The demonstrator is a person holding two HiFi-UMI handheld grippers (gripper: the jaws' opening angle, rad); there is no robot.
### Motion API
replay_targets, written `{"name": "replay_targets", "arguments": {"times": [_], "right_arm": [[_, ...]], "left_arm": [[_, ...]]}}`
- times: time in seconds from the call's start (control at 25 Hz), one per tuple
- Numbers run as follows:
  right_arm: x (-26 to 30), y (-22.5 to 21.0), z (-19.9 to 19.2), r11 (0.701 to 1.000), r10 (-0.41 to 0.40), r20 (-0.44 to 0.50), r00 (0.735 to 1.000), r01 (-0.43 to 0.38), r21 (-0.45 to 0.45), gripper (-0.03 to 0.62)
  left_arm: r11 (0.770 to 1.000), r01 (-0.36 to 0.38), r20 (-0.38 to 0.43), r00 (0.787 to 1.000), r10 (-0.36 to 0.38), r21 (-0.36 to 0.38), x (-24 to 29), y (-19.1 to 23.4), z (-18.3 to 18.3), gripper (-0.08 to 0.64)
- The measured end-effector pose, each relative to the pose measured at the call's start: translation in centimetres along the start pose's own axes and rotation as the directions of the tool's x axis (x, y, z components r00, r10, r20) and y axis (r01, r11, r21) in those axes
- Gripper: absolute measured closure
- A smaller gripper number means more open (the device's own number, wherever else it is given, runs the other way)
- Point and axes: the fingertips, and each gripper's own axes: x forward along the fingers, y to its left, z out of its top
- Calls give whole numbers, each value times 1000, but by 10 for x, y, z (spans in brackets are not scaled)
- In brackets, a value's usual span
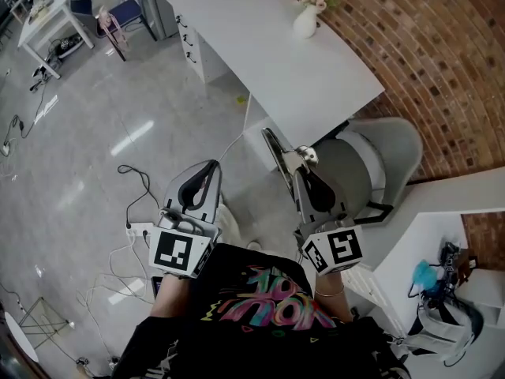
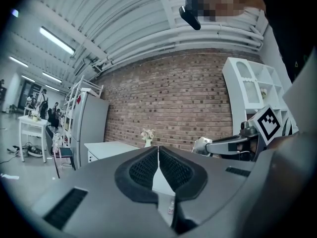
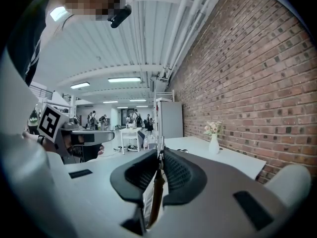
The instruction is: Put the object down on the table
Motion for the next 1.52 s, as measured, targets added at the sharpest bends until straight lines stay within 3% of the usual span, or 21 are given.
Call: {"name": "replay_targets", "arguments": {"times": [0.28, 0.52, 0.68, 1.12, 1.36, 1.52], "right_arm": [[106, -1, 28, 1000, -15, 9, 1000, 15, 11, 537], [156, -5, 33, 997, -62, 7, 998, 62, 35, 537], [181, -4, 34, 997, -74, -5, 997, 74, 21, 537], [224, -14, 28, 993, -107, -48, 993, 108, 37, 537], [281, -46, 23, 993, -94, -58, 994, 97, 64, 537], [340, -78, 35, 994, -89, -44, 995, 91, 64, 538]], "left_arm": [[999, 25, -42, 999, -24, 45, 58, 95, 13, 534], [999, 39, -16, 999, -39, 31, 85, 149, 21, 534], [999, 42, 27, 999, -42, 18, 96, 175, 35, 534], [999, 37, -19, 999, -37, -31, 115, 220, 21, 534], [1000, 23, -54, 998, -23, 1, 160, 254, 10, 534], [1000, 7, -25, 1000, -7, -16, 216, 289, 22, 534]]}}
